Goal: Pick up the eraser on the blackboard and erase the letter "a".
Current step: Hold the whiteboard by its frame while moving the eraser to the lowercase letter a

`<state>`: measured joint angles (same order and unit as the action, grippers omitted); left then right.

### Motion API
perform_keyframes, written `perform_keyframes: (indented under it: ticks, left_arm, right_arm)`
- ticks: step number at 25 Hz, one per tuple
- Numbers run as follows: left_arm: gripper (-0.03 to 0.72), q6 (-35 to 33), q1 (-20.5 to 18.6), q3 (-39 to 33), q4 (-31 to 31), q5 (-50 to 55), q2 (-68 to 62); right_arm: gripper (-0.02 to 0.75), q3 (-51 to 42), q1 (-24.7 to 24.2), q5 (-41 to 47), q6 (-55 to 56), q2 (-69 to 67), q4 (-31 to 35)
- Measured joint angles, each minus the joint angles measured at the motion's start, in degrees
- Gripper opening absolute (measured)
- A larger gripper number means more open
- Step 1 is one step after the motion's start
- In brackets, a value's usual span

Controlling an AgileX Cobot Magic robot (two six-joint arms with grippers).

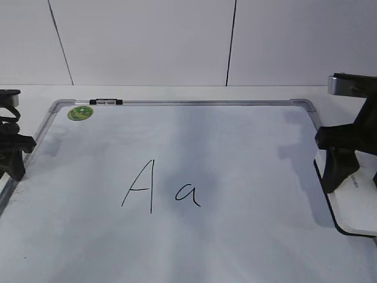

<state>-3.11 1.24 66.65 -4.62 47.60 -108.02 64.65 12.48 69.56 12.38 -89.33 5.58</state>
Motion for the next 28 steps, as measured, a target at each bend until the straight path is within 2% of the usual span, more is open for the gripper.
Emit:
perform_keyframes:
  ticks: [17, 23, 28]
  left_arm:
    - [0.307, 1.5, -0.7, 0.1, 1.7, -0.1, -0.3]
    - [0.223, 1.5, -0.7, 0.1, 0.9, -0.7, -0.3]
    - [0.201, 1.5, -0.7, 0.1, 0.3, -0.8, -0.3]
  right_arm:
    - [0.566, 0.0, 0.0, 0.0, -0.5, 0.0, 0.5]
    - [0.566, 0.0, 0.0, 0.0, -0.6, 0.0, 0.7]
    - [0.566, 0.0, 0.0, 0.0, -0.6, 0.0, 0.9]
